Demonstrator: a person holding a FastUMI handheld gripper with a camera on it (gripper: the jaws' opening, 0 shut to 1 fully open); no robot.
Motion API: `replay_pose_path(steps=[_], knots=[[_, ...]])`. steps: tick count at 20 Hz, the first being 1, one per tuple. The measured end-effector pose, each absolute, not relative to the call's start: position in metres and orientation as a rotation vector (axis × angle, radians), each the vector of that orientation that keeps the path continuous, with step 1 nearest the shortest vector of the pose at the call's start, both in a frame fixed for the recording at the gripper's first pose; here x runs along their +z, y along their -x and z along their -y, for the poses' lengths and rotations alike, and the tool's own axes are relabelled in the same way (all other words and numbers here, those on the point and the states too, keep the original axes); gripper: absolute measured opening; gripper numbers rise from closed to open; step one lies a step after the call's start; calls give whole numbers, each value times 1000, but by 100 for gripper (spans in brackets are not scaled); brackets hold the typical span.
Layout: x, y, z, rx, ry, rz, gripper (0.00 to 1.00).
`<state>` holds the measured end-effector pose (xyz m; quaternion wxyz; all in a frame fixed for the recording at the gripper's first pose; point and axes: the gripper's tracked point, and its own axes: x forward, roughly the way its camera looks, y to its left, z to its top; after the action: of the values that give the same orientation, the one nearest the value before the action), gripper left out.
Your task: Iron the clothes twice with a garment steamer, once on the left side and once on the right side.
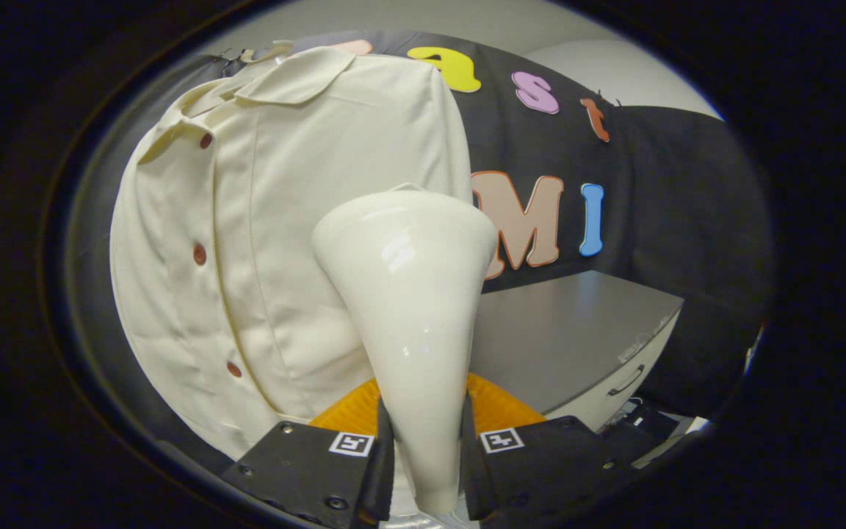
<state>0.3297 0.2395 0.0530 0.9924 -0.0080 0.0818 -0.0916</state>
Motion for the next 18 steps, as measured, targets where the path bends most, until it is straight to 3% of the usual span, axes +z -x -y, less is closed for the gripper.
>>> replay_pose_path(steps=[18], knots=[[-122, -306, -229, -206, 24, -458, 39]])
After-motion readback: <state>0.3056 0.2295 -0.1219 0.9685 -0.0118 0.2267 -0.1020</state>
